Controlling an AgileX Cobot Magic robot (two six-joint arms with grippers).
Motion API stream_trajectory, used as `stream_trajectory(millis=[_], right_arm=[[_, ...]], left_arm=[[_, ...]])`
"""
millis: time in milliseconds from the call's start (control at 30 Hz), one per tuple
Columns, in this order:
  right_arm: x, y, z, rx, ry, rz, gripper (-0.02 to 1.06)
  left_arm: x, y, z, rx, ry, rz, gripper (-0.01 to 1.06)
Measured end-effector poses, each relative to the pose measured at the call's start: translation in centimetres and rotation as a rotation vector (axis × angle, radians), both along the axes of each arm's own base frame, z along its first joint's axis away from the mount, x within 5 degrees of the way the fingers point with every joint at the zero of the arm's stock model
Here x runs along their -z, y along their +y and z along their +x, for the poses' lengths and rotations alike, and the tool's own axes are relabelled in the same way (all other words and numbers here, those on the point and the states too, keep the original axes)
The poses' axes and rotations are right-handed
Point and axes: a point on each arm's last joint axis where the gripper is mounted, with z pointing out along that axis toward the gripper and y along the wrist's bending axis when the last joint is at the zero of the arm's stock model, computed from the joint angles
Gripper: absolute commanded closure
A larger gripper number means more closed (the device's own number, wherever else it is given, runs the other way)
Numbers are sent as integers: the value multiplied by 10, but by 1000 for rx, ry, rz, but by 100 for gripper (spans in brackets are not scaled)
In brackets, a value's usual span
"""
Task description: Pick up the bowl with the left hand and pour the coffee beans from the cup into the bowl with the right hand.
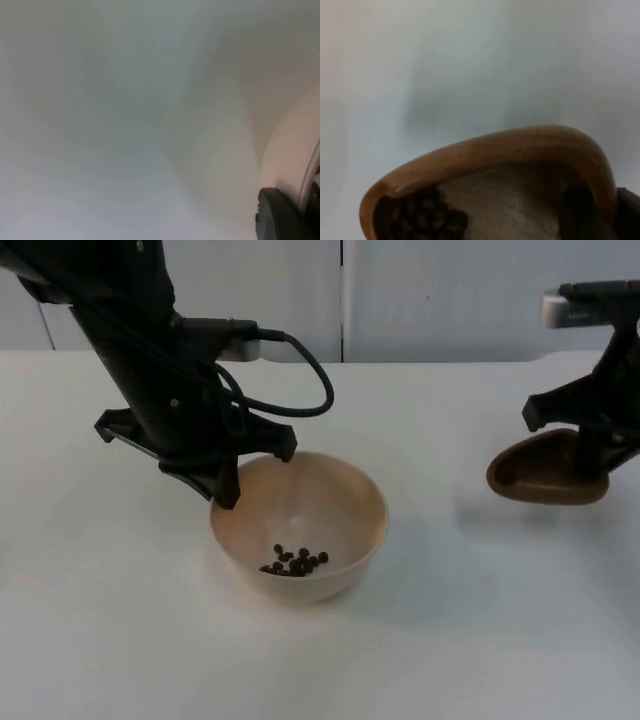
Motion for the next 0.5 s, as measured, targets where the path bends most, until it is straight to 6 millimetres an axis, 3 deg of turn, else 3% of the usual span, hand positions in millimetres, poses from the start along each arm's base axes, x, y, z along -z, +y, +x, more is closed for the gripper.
stream_trajectory(millis=[500], right_arm=[[33,2,7,28,28,-8,104]], left_arm=[[12,1,1,7,17,16,105]])
